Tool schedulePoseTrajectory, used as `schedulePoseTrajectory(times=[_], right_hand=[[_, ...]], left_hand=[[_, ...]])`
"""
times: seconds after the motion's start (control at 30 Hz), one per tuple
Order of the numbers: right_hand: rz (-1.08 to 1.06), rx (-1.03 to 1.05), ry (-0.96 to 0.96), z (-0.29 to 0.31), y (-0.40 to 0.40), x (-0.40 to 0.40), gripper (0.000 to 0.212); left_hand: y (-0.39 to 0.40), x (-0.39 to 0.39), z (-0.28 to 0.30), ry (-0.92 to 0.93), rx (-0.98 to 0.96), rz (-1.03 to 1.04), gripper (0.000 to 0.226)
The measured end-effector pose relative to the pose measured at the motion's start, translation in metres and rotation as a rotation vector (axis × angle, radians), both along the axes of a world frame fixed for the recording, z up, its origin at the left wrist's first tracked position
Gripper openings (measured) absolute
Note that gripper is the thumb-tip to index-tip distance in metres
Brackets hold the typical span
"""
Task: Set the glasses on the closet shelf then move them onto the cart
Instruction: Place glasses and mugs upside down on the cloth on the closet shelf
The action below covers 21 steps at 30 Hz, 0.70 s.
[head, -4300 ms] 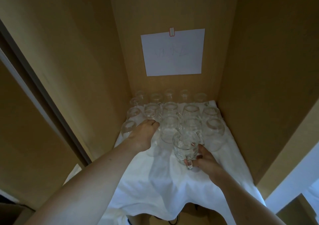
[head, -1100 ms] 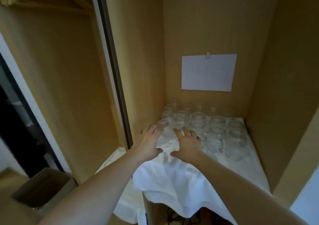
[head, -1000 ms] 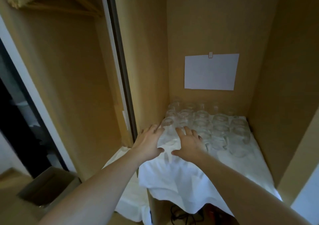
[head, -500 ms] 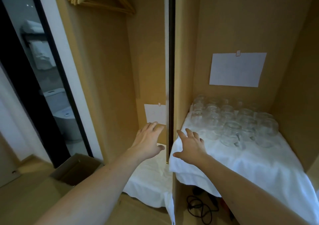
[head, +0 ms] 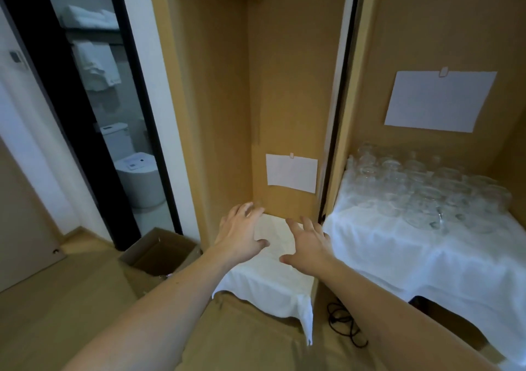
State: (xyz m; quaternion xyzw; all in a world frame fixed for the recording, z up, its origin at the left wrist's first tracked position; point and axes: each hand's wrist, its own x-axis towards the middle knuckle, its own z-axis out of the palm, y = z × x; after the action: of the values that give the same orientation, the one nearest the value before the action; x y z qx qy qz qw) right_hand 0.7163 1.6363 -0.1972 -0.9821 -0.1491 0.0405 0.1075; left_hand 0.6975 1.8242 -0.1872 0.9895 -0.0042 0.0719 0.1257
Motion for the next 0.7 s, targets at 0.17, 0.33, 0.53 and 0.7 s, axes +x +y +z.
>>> schedulePoseTrajectory(times=[0.17, 0.33, 0.53, 0.7], right_hand=[[0.022, -0.027, 0.027, -0.011, 0.022, 0.013, 0.094], [0.066, -0.058, 0.028, -0.017, 0.047, 0.044, 0.093], [0.079, -0.039, 0.079, -0.032, 0.074, 0.101, 0.093], [0.089, -0.033, 0.13, -0.049, 0.086, 0.153, 0.093]], left_hand=[[0.022, 0.008, -0.013, 0.032, -0.046, 0.047, 0.078], [0.043, 0.025, -0.021, 0.048, -0.05, 0.102, 0.076], [0.072, 0.073, -0.035, 0.112, -0.012, 0.147, 0.076], [0.082, 0.13, -0.045, 0.155, 0.008, 0.151, 0.077]])
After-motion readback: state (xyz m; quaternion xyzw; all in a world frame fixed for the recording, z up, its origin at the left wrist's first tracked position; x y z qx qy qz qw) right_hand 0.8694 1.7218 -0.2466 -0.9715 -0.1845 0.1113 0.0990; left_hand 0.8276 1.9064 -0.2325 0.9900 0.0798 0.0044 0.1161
